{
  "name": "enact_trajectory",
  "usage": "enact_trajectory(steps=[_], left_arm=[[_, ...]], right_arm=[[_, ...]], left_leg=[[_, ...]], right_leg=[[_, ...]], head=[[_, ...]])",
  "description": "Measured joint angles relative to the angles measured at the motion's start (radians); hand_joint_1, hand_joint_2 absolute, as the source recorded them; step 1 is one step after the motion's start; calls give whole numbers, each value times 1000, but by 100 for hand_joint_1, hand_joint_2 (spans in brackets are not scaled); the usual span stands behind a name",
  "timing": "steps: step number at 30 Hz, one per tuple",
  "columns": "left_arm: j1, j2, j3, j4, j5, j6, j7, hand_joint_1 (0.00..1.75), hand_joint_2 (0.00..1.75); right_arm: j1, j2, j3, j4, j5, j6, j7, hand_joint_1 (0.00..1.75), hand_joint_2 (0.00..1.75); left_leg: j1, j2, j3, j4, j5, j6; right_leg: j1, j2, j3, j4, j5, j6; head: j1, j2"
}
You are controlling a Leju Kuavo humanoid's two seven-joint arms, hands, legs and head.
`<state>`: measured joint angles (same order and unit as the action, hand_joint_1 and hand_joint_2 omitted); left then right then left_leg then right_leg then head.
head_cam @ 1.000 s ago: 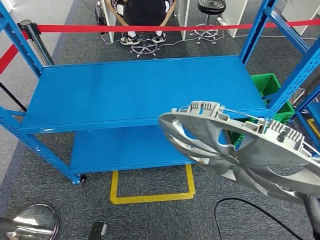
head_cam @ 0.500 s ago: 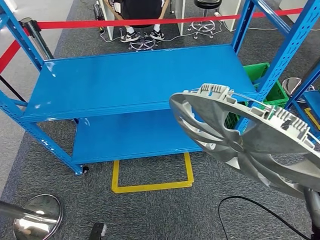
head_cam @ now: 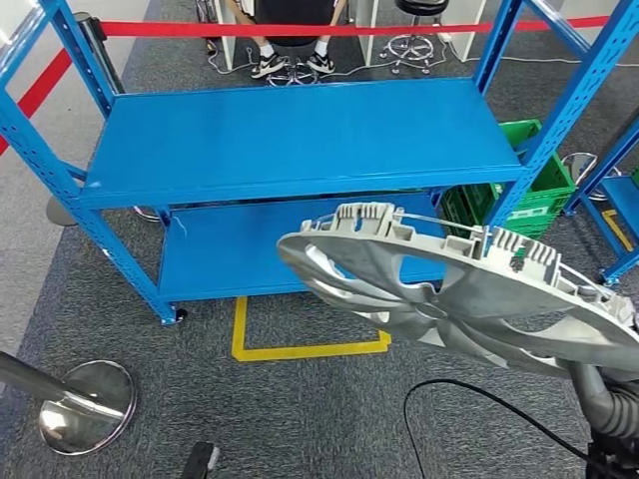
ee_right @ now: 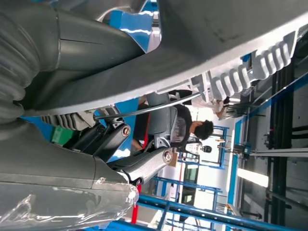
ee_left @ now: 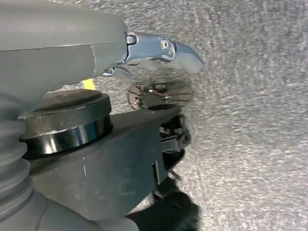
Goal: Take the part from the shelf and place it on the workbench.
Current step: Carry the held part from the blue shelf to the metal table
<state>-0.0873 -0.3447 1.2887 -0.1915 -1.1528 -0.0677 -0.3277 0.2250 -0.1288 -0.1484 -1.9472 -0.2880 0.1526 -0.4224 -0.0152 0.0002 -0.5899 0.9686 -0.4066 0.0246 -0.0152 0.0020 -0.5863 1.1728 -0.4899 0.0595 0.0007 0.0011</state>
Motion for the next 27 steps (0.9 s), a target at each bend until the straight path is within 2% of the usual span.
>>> enact_trajectory(steps=[1,2,3,4,5,6,7,8,10,11,12,13,14,15,16,17,18,19,20,21,22,23,25,26,27], left_arm=[[0,0,0,0,0,0,0,0,175],[0,0,-1,0,0,0,0,0,175],[0,0,-1,0,0,0,-1,0,175],[0,0,-1,0,0,0,-1,0,175],[0,1,-1,0,0,0,-1,0,175],[1,1,-1,0,0,1,-1,0,175],[1,2,-1,0,0,1,-1,0,175],[1,2,-1,0,0,2,-1,0,175],[1,3,-1,0,0,3,-1,0,175],[1,3,-2,0,0,3,-1,0,175],[1,3,-2,0,0,3,-1,0,175],[0,3,-2,0,0,3,-1,0,175],[0,3,-2,0,-1,3,-3,0,175],[0,3,-3,0,-1,3,-5,0,175],[-1,3,-4,0,-2,4,-7,0,175],[-1,2,-7,0,-2,4,-10,0,175],[-1,2,-8,0,-3,5,-11,0,175],[-1,1,-10,0,-3,5,-11,0,175],[0,1,-10,0,-3,6,-11,0,175],[1,1,-10,0,-2,8,-9,0,175],[3,1,-10,0,-2,11,-5,0,175],[4,1,-10,0,-3,14,2,0,175],[4,1,-10,0,-3,19,18,0,175],[4,1,-10,0,-3,21,24,0,175],[4,1,-10,0,-1,22,28,0,175]], right_arm=[[-2,-2,3,1,0,0,0,175,175],[-4,-3,5,2,1,0,0,175,175],[-6,-4,7,3,1,-1,-1,175,175],[-7,-5,8,4,1,-1,-1,175,175],[-9,-6,9,6,1,-2,-1,175,175],[-10,-6,10,6,1,-2,-1,175,175],[-11,-7,11,7,1,-3,-1,175,175],[-12,-7,12,8,1,-3,-1,175,175],[-13,-8,15,9,2,-3,-1,175,175],[-12,-8,16,10,2,-4,-1,175,175],[-12,-8,16,11,2,-4,-1,175,175],[-12,-8,16,12,2,-5,-1,175,175],[-12,-8,17,13,2,-5,-1,175,175],[-12,-8,18,13,4,-6,-2,175,175],[-13,-9,19,13,6,-9,-3,175,175],[-14,-11,21,13,9,-12,-4,175,175],[-14,-13,23,14,11,-16,-5,175,175],[-15,-15,26,15,12,-20,-6,175,175],[-15,-17,28,17,12,-23,-8,175,175],[-14,-18,30,20,11,-25,-10,175,175],[-13,-20,32,23,10,-26,-12,175,175],[-13,-22,34,26,10,-27,-12,175,175],[-16,-24,41,33,11,-27,-15,175,175],[-18,-25,45,37,13,-27,-16,175,175],[-19,-25,50,41,15,-27,-17,175,175]], left_leg=[[-1,0,-10,4,7,-4],[-3,0,-17,7,16,-8],[-3,0,-22,8,25,-13],[-3,0,-26,8,34,-18],[-2,0,-31,8,42,-23],[-1,-1,-39,12,34,-30],[-1,-1,-50,30,9,-36],[1,-2,-64,67,-33,-43],[6,-2,-98,192,-133,-53],[7,-2,-109,252,-160,-56],[9,-2,-110,290,-163,-58],[10,-2,-95,296,-145,-59],[11,-2,-64,267,-115,-59],[12,-2,-20,213,-89,-58],[13,-2,33,140,-76,-55],[13,-2,80,67,-77,-50],[11,-3,110,15,-83,-44],[8,-4,123,-18,-88,-37],[7,-4,121,-30,-86,-29],[7,-3,112,-32,-77,-22],[8,-2,105,-34,-67,-14],[9,-1,97,-36,-58,-8],[7,1,81,-33,-43,1],[5,2,72,-30,-37,2],[4,2,62,-26,-31,2]], right_leg=[[2,0,55,-78,-1,-2],[4,0,94,-139,-11,-4],[7,1,114,-177,-23,-5],[9,1,119,-192,-24,-7],[8,0,108,-191,-17,-14],[7,-1,98,-191,-7,-21],[5,-2,86,-191,5,-30],[3,-4,73,-192,17,-37],[3,-4,46,-191,41,-44],[4,-5,31,-190,52,-44],[4,-5,16,-190,64,-43],[4,-6,1,-189,75,-41],[3,-5,-13,-188,85,-38],[3,-5,-25,-187,95,-35],[4,-5,-35,-186,103,-31],[5,-5,-44,-184,113,-27],[6,-5,-51,-185,124,-22],[6,-6,-57,-188,136,-16],[5,-6,-62,-193,147,-11],[3,-6,-68,-194,146,-5],[2,-5,-76,-183,127,0],[1,-4,-88,-149,91,3],[1,-4,-119,-19,-5,7],[1,-4,-130,48,-38,8],[1,-4,-131,92,-50,8]], head=[[0,0],[-1,0],[-1,0],[-2,0],[-1,0],[0,0],[-1,0],[-3,0],[-6,0],[-6,0],[-6,0],[-6,0],[-6,0],[-6,0],[-6,0],[-6,0],[-6,0],[-5,0],[-5,0],[-5,0],[-4,0],[-2,0],[1,0],[2,0],[2,0]])
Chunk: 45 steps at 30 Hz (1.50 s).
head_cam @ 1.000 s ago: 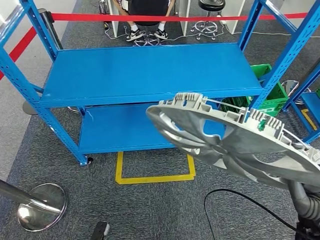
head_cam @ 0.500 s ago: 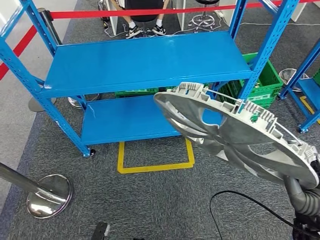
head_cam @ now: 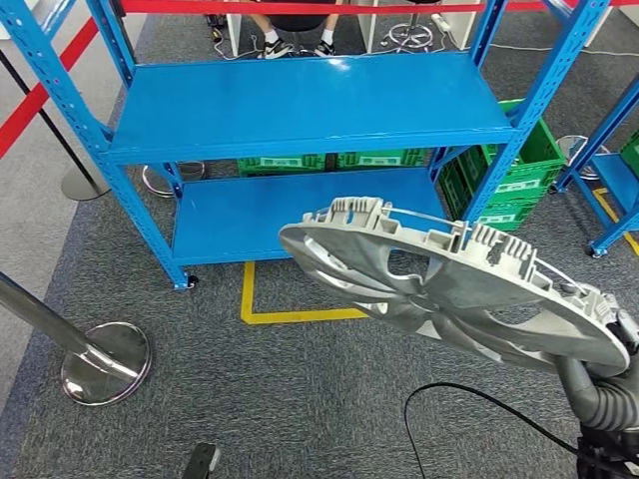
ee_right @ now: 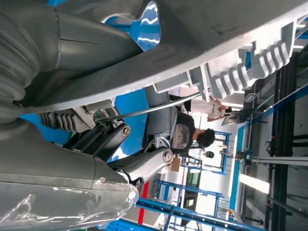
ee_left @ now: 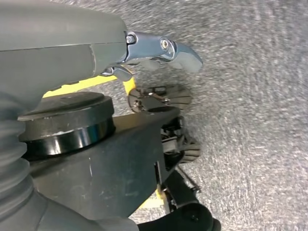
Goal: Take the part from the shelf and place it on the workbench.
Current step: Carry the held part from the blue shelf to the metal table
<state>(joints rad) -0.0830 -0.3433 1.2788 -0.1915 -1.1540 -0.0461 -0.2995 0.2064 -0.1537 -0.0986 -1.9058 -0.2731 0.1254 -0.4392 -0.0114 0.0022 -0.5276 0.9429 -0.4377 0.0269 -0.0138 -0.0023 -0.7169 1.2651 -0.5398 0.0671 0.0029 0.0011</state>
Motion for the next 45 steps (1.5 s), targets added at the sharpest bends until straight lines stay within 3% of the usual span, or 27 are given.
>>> enact_trajectory(steps=[1,2,4,6,8,10,12,14,15,16,17,19,21,22,24,26,29,31,32,34,36,37,39,40,42,43,45], left_arm=[[0,0,0,0,1,0,3,0,175],[0,0,0,0,1,1,4,0,175],[0,0,0,0,1,1,5,0,175],[0,0,0,0,1,1,6,0,175],[0,0,0,0,2,1,3,0,175],[-1,1,0,0,7,0,-3,0,175],[-3,2,0,0,13,0,-8,0,175],[-4,2,0,0,15,-2,-5,0,175],[-4,2,0,0,14,-3,-2,0,175],[-5,2,0,0,14,-4,0,0,175],[-5,2,0,0,13,-5,1,0,175],[-8,2,0,0,9,-1,-7,0,175],[-12,2,0,0,5,11,-26,0,175],[-14,2,0,0,4,17,-33,0,175],[-13,1,0,0,7,23,-36,0,175],[-6,1,1,1,10,26,-29,0,175],[-3,1,2,1,14,25,-24,0,175],[-3,1,2,1,16,22,-25,0,175],[-3,1,2,1,17,19,-25,0,175],[-3,1,3,1,18,11,-25,0,175],[-3,2,3,1,20,8,-25,0,175],[-3,2,3,1,21,8,-25,0,175],[-3,2,3,1,22,8,-24,0,175],[-3,2,3,1,22,9,-24,0,175],[-3,2,3,1,22,9,-24,0,175],[-3,3,3,1,23,9,-24,0,175],[-3,3,3,1,25,10,-24,0,175]], right_arm=[[-1,0,4,4,1,0,-1,175,175],[-2,0,6,7,2,0,-1,175,175],[-7,-1,11,11,3,0,-1,175,175],[-13,-2,16,13,4,-1,-2,175,175],[-18,-5,19,17,4,-2,-1,175,175],[-37,-10,26,24,2,-1,3,175,175],[-61,-16,33,32,-7,1,6,175,175],[-83,-18,40,42,-23,3,8,175,175],[-96,-18,47,50,-29,3,9,175,175],[-109,-18,57,60,-31,1,11,175,175],[-121,-18,67,70,-29,-3,14,175,175],[-140,-18,84,88,-24,-14,17,175,175],[-151,-22,95,100,-19,-25,18,175,175],[-155,-25,99,105,-18,-29,17,175,175],[-154,-31,102,114,-21,-32,16,175,175],[-146,-33,105,121,-27,-34,11,175,175],[-140,-34,106,125,-25,-45,4,175,175],[-137,-34,107,128,-24,-52,0,175,175],[-137,-34,106,129,-25,-54,0,175,175],[-138,-34,103,130,-31,-56,-1,175,175],[-142,-34,95,130,-42,-57,-3,175,175],[-142,-35,90,130,-48,-58,-4,175,175],[-135,-37,76,129,-56,-58,-5,175,175],[-131,-39,70,129,-57,-58,-5,175,175],[-127,-41,61,129,-58,-59,-5,175,175],[-127,-42,57,129,-58,-59,-5,175,175],[-123,-42,49,129,-59,-59,-5,175,175]], left_leg=[[-1,0,-11,5,5,0],[-2,0,-22,12,9,-1],[-3,-2,-44,27,16,-6],[-4,-3,-58,37,27,-16],[-3,-3,-67,38,43,-28],[-2,-4,-81,50,27,-39],[0,-4,-109,121,-52,-51],[3,-4,-144,247,-140,-58],[3,-4,-151,297,-155,-58],[3,-4,-147,323,-147,-57],[3,-4,-127,317,-119,-53],[-1,-4,-41,221,-69,-39],[-9,-4,64,68,-82,-24],[-14,-3,94,17,-94,-19],[-17,-2,93,-10,-85,-12],[-14,5,80,-13,-64,0],[-12,22,55,-10,-40,9],[-11,37,37,-5,-30,8],[-10,46,29,-1,-26,6],[-8,64,16,12,-24,0],[-11,80,6,28,-26,-9],[-14,87,3,32,-27,-13],[-15,104,1,36,-26,-21],[-13,99,-2,45,-32,-27],[-9,59,-26,103,-77,-41],[-6,33,-51,161,-114,-46],[-3,12,-103,278,-175,-48]], right_leg=[[0,0,17,7,9,-1],[1,0,51,-26,32,-3],[2,1,148,-159,60,-6],[6,3,204,-250,55,-12],[11,6,200,-260,60,-23],[9,4,183,-261,78,-37],[6,1,158,-263,100,-51],[7,1,128,-262,123,-57],[8,1,111,-262,136,-58],[9,1,94,-262,150,-59],[11,1,78,-261,163,-59],[15,3,46,-261,188,-57],[18,2,25,-263,212,-51],[18,0,20,-267,226,-47],[15,-1,15,-280,251,-36],[12,0,0,-258,225,-22],[9,1,-53,-73,96,-5],[5,0,-55,11,54,2],[3,-2,-26,-6,58,5],[2,-31,74,-129,83,12],[6,-58,141,-230,93,3],[10,-61,148,-245,89,-6],[12,-39,141,-243,95,-26],[10,-29,137,-244,99,-33],[6,-7,127,-246,110,-48],[5,5,121,-246,115,-52],[4,30,107,-246,125,-56]], head=[[0,0],[0,0],[0,0],[-1,0],[-1,0],[-2,0],[-6,0],[-9,0],[-9,0],[-9,0],[-9,0],[-9,0],[-8,0],[-8,0],[-10,0],[-10,0],[-2,0],[-2,0],[-1,0],[-1,0],[0,0],[0,0],[1,0],[1,0],[0,0],[-1,0],[0,0]])
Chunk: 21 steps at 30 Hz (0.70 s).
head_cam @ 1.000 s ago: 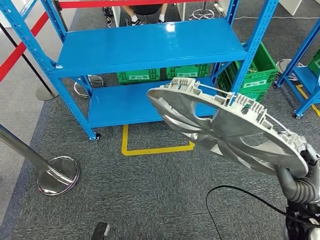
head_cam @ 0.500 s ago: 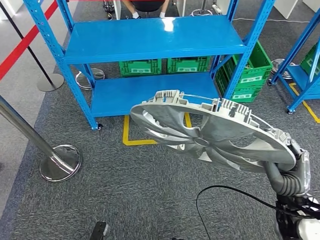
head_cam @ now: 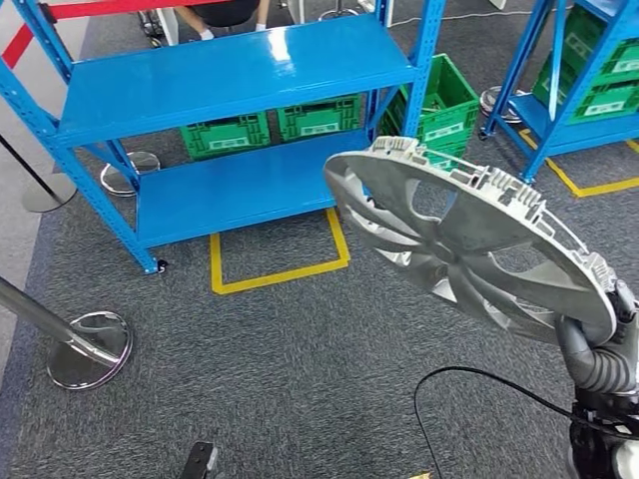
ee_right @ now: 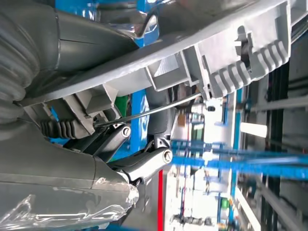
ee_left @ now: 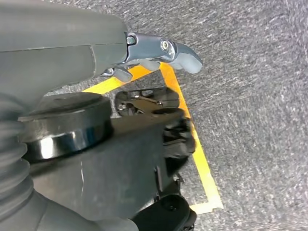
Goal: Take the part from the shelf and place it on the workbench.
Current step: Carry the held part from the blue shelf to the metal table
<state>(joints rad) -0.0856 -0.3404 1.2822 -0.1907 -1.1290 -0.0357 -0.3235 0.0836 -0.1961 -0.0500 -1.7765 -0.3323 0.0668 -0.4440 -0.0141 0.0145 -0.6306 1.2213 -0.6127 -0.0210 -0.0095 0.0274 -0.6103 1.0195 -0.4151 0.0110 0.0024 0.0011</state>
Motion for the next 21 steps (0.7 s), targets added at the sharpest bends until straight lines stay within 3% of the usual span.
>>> enact_trajectory(steps=[1,2,4,5,7,8,10,12,14,16,17,19,21], left_arm=[[0,0,0,0,1,1,0,0,175],[0,0,1,0,1,1,0,0,175],[0,0,1,0,1,2,0,0,175],[0,0,1,0,1,2,0,0,175],[-1,-1,2,0,1,3,0,0,175],[-1,-1,2,0,1,3,0,0,175],[-2,-3,2,0,2,3,0,0,175],[-1,-4,3,0,2,3,0,0,175],[0,-3,3,0,3,3,0,0,175],[2,-2,4,0,2,2,2,0,175],[3,-2,4,0,2,2,3,0,175],[4,-2,4,0,-1,2,3,0,175],[4,-2,4,0,-3,3,3,0,175]], right_arm=[[4,0,-4,0,0,0,0,175,175],[8,-1,-8,0,0,0,0,175,175],[15,-2,-17,0,1,2,1,175,175],[16,-3,-21,-1,1,3,2,175,175],[16,-6,-28,-2,0,5,1,175,175],[17,-8,-31,-3,0,6,1,175,175],[23,-12,-38,-3,0,7,2,175,175],[23,-17,-45,-4,0,8,4,175,175],[13,-20,-50,-4,-2,7,5,175,175],[9,-20,-53,-4,-4,5,6,175,175],[9,-21,-55,-4,-5,5,7,175,175],[9,-21,-63,-5,-5,3,9,175,175],[5,-23,-73,-7,-5,2,9,175,175]], left_leg=[[1,-3,-14,33,-8,2],[1,-5,-11,29,5,5],[1,-27,39,-65,68,15],[3,-52,72,-129,97,21],[7,-90,110,-212,120,25],[8,-94,115,-226,120,26],[10,-73,112,-231,127,33],[13,-47,109,-235,136,44],[12,-18,103,-235,140,50],[11,13,97,-234,143,52],[11,27,95,-234,144,51],[11,54,95,-233,144,48],[6,78,96,-230,142,41]], right_leg=[[0,14,-7,0,5,1],[0,28,-13,0,11,2],[0,57,-23,0,21,7],[1,71,-28,2,26,11],[2,95,-40,5,38,20],[2,107,-46,4,45,26],[0,117,-56,-1,54,39],[3,69,-76,37,25,49],[4,4,-124,162,-51,56],[0,-18,-161,280,-106,63],[-1,-22,-155,290,-107,65],[-3,-41,-81,194,-64,67],[2,-90,4,59,-31,63]], head=[[0,0],[0,0],[0,0],[0,0],[1,0],[1,0],[1,0],[9,0],[18,0],[18,0],[19,0],[19,0],[19,0]])
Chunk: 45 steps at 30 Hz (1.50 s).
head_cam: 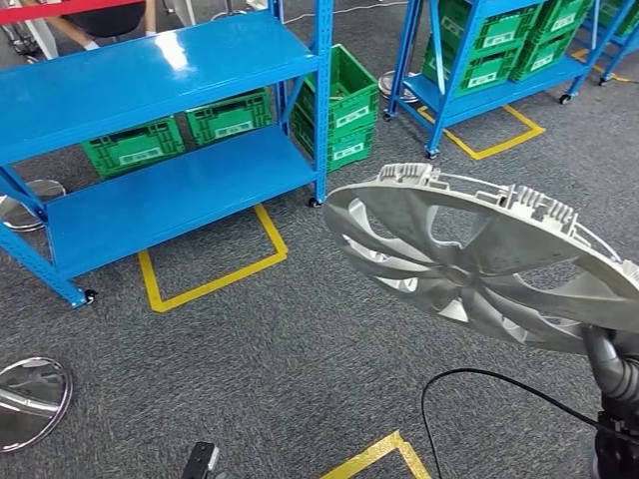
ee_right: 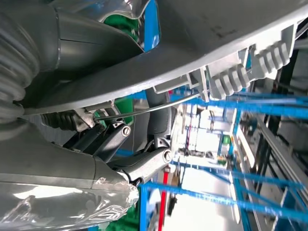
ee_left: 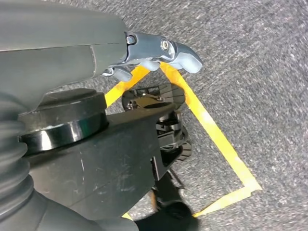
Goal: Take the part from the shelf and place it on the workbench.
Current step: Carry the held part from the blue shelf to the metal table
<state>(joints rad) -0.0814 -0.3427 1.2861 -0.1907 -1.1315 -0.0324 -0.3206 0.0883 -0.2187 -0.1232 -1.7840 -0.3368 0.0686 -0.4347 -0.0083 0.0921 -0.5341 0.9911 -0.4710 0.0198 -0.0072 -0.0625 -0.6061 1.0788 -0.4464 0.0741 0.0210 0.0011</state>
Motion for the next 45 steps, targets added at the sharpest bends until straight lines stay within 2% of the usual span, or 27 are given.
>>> enact_trajectory(steps=[2,4,5,6,8,10,11,12,13,15,17,19,21,23,25,26,27,28,30,32,35,37,39,41,42,43,45], left_arm=[[0,1,0,0,0,1,0,0,175],[-1,1,0,0,0,1,-1,0,175],[-1,1,0,0,0,1,-1,0,175],[-1,1,0,0,0,1,0,0,175],[-1,2,0,0,0,0,0,0,175],[0,2,1,0,0,0,0,0,175],[0,2,2,0,1,0,0,0,175],[0,2,2,0,2,0,0,0,175],[0,2,3,0,5,0,0,0,175],[0,2,4,0,10,1,3,0,175],[-1,1,6,0,14,4,7,0,175],[-2,0,9,0,16,6,10,0,175],[-3,-1,11,0,16,5,10,0,175],[-2,-1,13,0,16,5,10,0,175],[1,-1,14,0,16,5,10,0,175],[1,0,14,0,16,5,10,0,175],[2,0,15,0,18,5,10,0,175],[2,0,16,0,20,6,10,0,175],[1,0,19,0,28,6,11,0,175],[0,0,21,0,33,8,14,0,175],[-1,1,23,0,35,9,22,0,175],[-1,1,25,0,36,9,23,0,175],[-1,2,28,0,36,10,23,0,175],[1,2,29,0,36,10,23,0,175],[1,2,30,0,36,11,22,0,175],[0,2,31,0,37,11,20,0,175],[0,2,34,0,41,12,14,0,175]], right_arm=[[-2,-1,-8,-2,0,-3,1,175,175],[2,-2,-17,-3,0,-6,2,175,175],[4,-2,-23,-4,0,-6,2,175,175],[4,-2,-26,-6,0,-6,3,175,175],[2,-3,-29,-8,0,-7,3,175,175],[2,-3,-29,-9,-1,-8,3,175,175],[3,-3,-30,-9,-1,-9,4,175,175],[4,-3,-32,-9,0,-10,5,175,175],[5,-3,-33,-9,1,-10,5,175,175],[4,-3,-36,-10,4,-12,6,175,175],[2,-4,-37,-12,6,-15,9,175,175],[4,-5,-39,-13,8,-17,11,175,175],[7,-8,-43,-14,9,-18,12,175,175],[4,-10,-45,-14,9,-20,12,175,175],[2,-11,-45,-14,10,-23,12,175,175],[4,-11,-45,-14,11,-24,11,175,175],[5,-11,-45,-14,13,-26,11,175,175],[7,-11,-45,-16,15,-28,10,175,175],[7,-11,-47,-21,18,-33,9,175,175],[7,-14,-50,-27,17,-39,8,175,175],[13,-19,-64,-35,4,-46,9,175,175],[17,-22,-75,-42,-3,-47,10,175,175],[17,-23,-80,-47,-9,-47,10,175,175],[18,-24,-82,-48,-12,-47,11,175,175],[20,-24,-84,-48,-13,-47,11,175,175],[20,-24,-87,-48,-15,-47,12,175,175],[20,-25,-93,-48,-20,-47,12,175,175]], left_leg=[[-8,21,0,3,-1,-9],[-10,38,0,3,-1,-18],[-8,28,-2,6,-7,-24],[-6,2,-11,28,-25,-29],[-2,-60,-58,132,-89,-37],[-2,-82,-120,261,-142,-38],[-1,-83,-134,289,-142,-37],[-1,-85,-129,277,-120,-36],[1,-91,-106,229,-84,-35],[10,-136,-46,101,-20,-32],[16,-171,-16,30,-5,-29],[15,-158,-15,22,-7,-20],[15,-135,-16,18,0,-7],[14,-110,-17,16,3,2],[12,-82,-18,16,3,5],[12,-68,-18,16,2,5],[12,-54,-18,16,2,4],[12,-40,-17,16,0,2],[10,-16,-13,16,-4,-5],[3,2,-9,16,-7,-15],[2,23,-5,12,-10,-31],[4,-14,-19,46,-41,-41],[5,-66,-72,159,-105,-44],[4,-82,-131,275,-144,-41],[4,-84,-141,291,-135,-38],[3,-88,-134,268,-108,-34],[0,-126,-81,149,-32,-17]], right_leg=[[6,-19,25,-51,4,-15],[6,7,16,-53,9,-32],[4,19,13,-54,13,-39],[1,31,9,-56,17,-45],[-3,56,1,-57,23,-55],[-4,85,-7,-57,29,-58],[-5,101,-10,-57,32,-58],[-5,118,-12,-57,34,-56],[-6,134,-13,-57,37,-52],[-6,164,-18,-53,41,-44],[-6,189,-31,-48,48,-33],[-10,211,-43,-51,57,-20],[-7,170,-59,-32,45,-10],[-3,99,-101,63,-10,-4],[-5,74,-155,193,-67,1],[-6,70,-168,229,-77,3],[-7,67,-161,226,-69,4],[-7,61,-132,181,-45,4],[-6,23,-50,43,4,3],[-1,-3,-7,-34,20,-9],[1,25,-14,-43,23,-34],[-3,48,-17,-48,30,-47],[-5,73,-20,-51,35,-55],[-4,101,-23,-52,37,-58],[-3,116,-24,-52,38,-59],[-2,132,-24,-52,39,-59],[-1,163,-24,-51,42,-56]], head=[[0,0],[0,0],[0,0],[0,0],[-2,0],[-4,0],[-4,0],[-4,0],[-4,0],[-3,0],[-3,0],[-4,0],[3,0],[12,0],[14,0],[14,0],[14,0],[14,0],[14,0],[12,0],[10,0],[9,0],[8,0],[8,0],[8,0],[8,0],[8,0]])
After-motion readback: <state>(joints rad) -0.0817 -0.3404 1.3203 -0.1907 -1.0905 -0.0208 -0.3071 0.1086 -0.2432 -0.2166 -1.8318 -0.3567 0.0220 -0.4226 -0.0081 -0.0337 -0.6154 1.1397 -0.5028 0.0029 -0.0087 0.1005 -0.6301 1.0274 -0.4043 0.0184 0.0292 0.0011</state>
